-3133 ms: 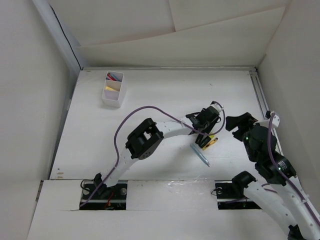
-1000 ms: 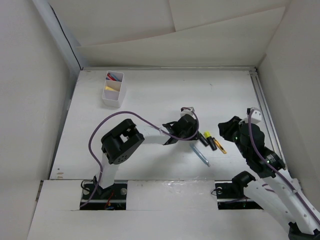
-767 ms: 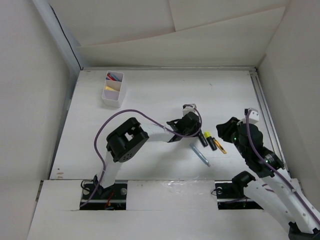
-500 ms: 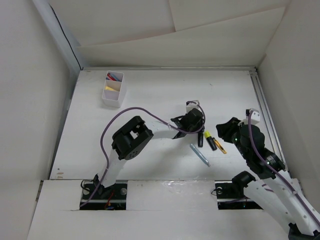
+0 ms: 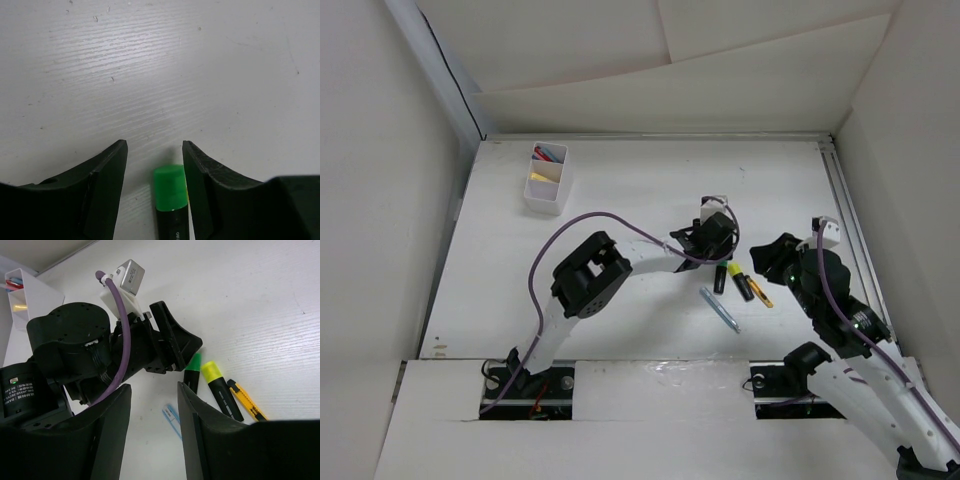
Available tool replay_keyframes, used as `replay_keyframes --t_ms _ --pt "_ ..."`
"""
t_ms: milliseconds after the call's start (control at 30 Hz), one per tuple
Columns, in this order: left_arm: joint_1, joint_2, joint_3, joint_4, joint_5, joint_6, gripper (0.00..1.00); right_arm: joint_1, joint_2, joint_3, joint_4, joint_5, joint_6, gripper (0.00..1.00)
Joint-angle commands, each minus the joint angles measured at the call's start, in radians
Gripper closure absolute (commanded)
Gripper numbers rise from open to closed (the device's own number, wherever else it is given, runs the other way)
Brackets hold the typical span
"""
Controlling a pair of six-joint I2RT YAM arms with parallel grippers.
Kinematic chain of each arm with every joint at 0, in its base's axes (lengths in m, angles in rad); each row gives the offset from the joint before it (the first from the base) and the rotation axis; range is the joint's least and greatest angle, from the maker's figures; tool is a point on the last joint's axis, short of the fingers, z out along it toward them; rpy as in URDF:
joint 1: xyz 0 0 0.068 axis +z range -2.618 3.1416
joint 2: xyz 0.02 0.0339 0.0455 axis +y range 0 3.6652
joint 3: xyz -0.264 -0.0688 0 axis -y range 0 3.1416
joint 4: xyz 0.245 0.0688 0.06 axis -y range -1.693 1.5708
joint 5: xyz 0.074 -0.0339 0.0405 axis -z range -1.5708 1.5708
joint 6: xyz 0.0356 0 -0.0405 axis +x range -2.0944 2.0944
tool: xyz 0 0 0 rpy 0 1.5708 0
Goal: Sort the stationery into containers
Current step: Grab a piece of stationery with the left arm
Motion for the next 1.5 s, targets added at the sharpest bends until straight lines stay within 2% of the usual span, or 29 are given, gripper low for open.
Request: replay_keyframes --t_ms 0,100,233,367,567,633,800,1067,1367,1400,1467 --pt "-0.005 0.026 0.031 -0.094 -0.052 0.054 0.55 -0.002 0.001 0.002 0.062 -0.01 -0.007 0.52" --pt "-0.005 0.026 0.008 -0.094 -0.052 0.054 0.57 -0.002 -0.058 0.013 0.036 0.027 0.002 0.52" --pt "-0.005 0.026 -0.037 -0.072 -0.043 0.032 0.57 -0.002 -0.162 0.064 0.013 0.064 0.002 0.35" --pt "-0.005 -0.006 -0.077 -0.035 -0.002 0.014 0.55 -0.002 -0.149 0.18 -0.036 0.098 -0.01 0.3" --pt "-0.016 -0.057 -0.133 0.008 -0.02 0.005 0.52 -0.002 -0.102 0.24 -0.055 0.089 -0.039 0.3" --pt "-0.016 -0.066 -0.123 -0.005 -0.02 0.014 0.49 -0.002 -0.086 0.228 -0.044 0.063 -0.039 0.3" --pt "-0.051 -0.057 -0.082 -0.044 -0.02 0.035 0.49 -0.002 -0.066 0.188 -0.028 0.03 -0.039 0.3" --pt "-0.09 0.006 -0.01 -0.106 -0.109 0.08 0.49 -0.002 -0.066 0.161 -0.007 0.009 -0.039 0.3" --pt "-0.09 0.063 0.048 -0.152 -0.159 0.098 0.6 -0.002 -0.085 0.151 0.002 0.0 -0.039 0.31" --pt "-0.09 0.072 0.048 -0.152 -0.159 0.098 0.65 -0.002 -0.085 0.151 0.002 0.0 -0.039 0.31" --pt "-0.09 0.081 0.076 -0.161 -0.17 0.098 0.68 -0.002 -0.085 0.151 0.002 0.0 -0.039 0.31"
